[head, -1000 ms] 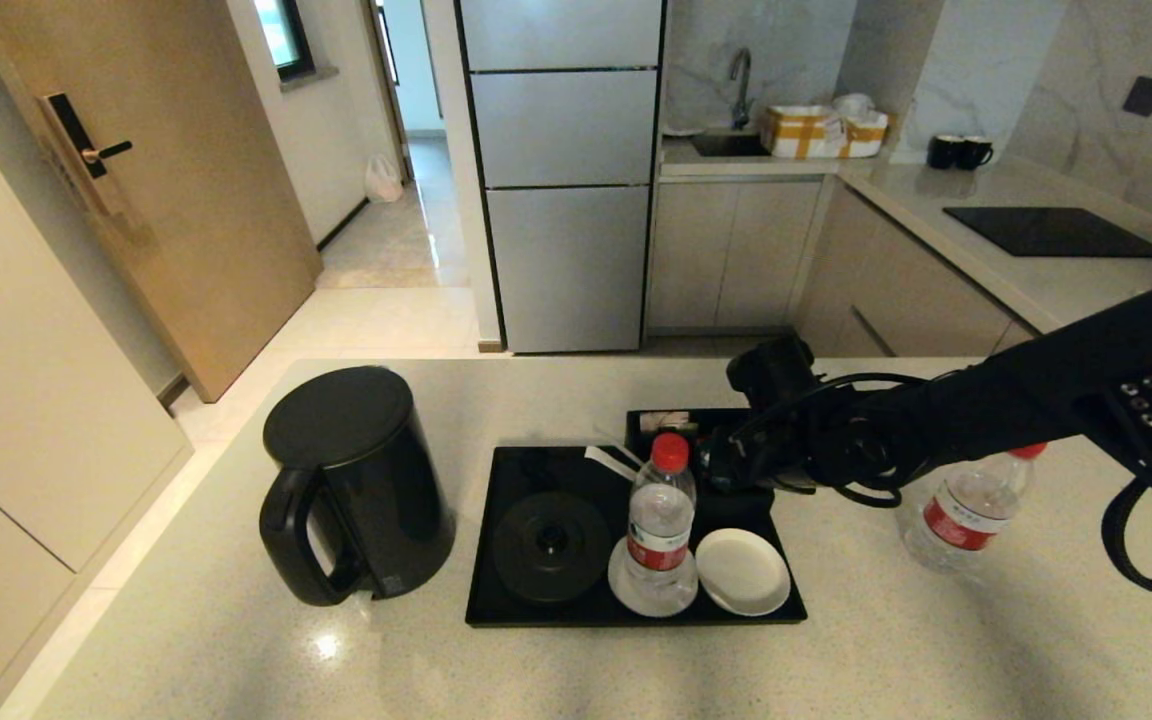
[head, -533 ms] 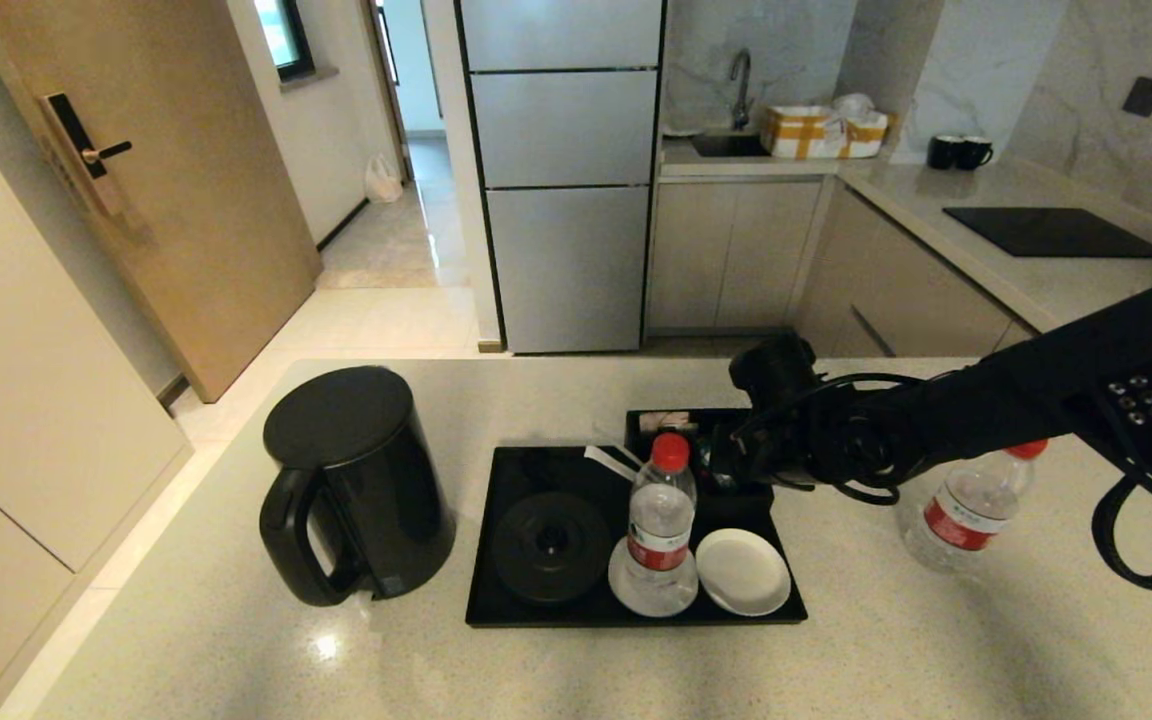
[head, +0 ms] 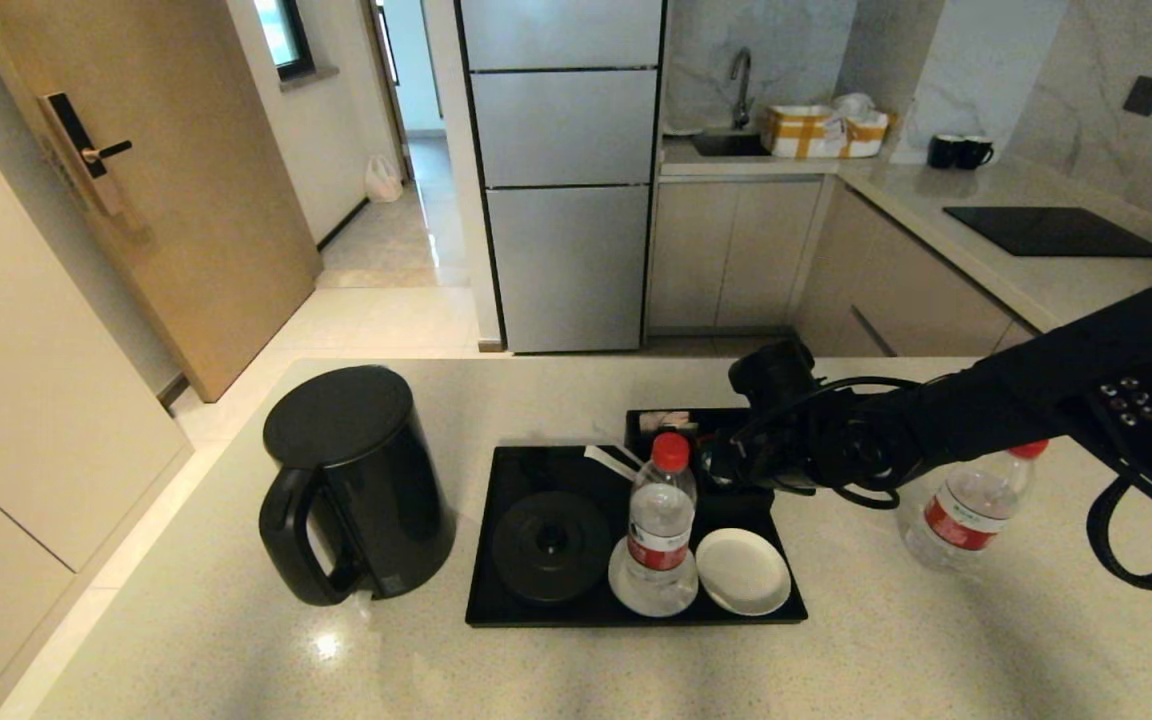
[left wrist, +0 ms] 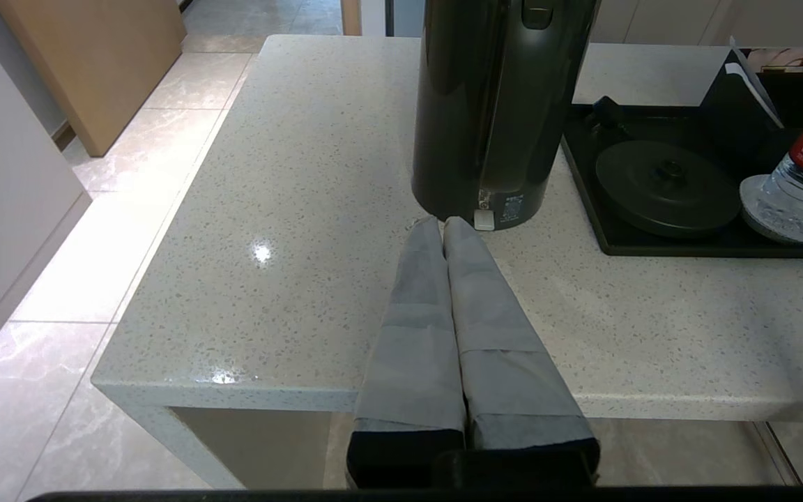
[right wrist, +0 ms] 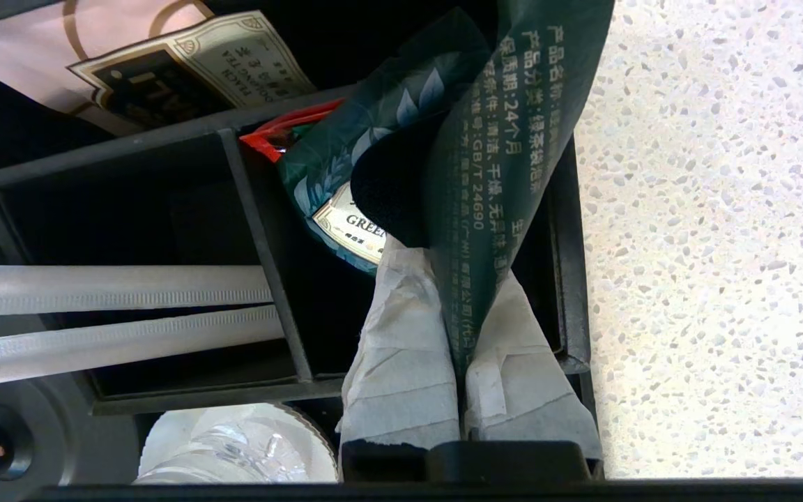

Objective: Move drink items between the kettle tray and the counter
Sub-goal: Return the tea bag to its original position

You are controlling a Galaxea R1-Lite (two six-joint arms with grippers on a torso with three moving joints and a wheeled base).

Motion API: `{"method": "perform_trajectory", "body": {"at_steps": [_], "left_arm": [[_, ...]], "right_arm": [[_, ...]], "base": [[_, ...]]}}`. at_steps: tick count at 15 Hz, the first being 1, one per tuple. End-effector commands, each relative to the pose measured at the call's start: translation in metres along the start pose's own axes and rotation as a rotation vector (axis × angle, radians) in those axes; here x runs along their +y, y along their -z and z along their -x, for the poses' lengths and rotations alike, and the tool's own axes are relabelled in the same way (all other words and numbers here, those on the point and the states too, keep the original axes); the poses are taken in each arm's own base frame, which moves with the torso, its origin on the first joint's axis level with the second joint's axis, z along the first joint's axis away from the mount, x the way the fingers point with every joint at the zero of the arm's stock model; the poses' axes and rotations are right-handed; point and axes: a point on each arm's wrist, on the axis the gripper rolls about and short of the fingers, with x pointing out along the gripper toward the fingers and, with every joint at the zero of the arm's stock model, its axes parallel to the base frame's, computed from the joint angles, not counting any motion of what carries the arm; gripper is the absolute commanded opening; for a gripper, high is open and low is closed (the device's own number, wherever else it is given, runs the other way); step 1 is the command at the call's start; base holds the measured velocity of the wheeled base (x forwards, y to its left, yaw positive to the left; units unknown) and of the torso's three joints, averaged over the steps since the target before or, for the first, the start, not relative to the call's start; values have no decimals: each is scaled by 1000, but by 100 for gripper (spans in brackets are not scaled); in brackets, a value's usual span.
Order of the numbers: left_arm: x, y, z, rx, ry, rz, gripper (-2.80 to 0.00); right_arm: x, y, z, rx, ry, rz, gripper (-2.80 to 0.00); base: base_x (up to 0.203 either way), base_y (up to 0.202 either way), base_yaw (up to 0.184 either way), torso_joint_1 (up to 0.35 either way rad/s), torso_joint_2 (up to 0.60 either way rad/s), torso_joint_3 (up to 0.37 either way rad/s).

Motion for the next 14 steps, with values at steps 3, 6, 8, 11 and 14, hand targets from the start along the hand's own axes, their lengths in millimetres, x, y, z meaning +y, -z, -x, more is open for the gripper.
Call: {"method": "perform_trajectory", "body": {"at_steps": [3, 6, 8, 11, 14], "left_arm": [[0, 0, 0, 1, 0, 1, -280], [0, 0, 0, 1, 0, 1, -280], [0, 0, 0, 2, -1, 1, -280], [0, 0, 0, 1, 0, 1, -280], [0, 0, 0, 1, 0, 1, -280]], "right_arm": [[-1, -2, 2, -6, 0, -5, -280], [-1, 1, -1, 3, 8, -1, 0], [0, -1, 1, -3, 1, -5, 0], [0, -2, 4, -7, -1, -4, 0], [0, -10, 19, -36, -16, -11, 0]], "base": [[0, 0, 0, 0, 0, 0], [0, 0, 0, 0, 0, 0], [0, 0, 0, 0, 0, 0], [0, 0, 0, 0, 0, 0], [0, 0, 0, 0, 0, 0]]}}
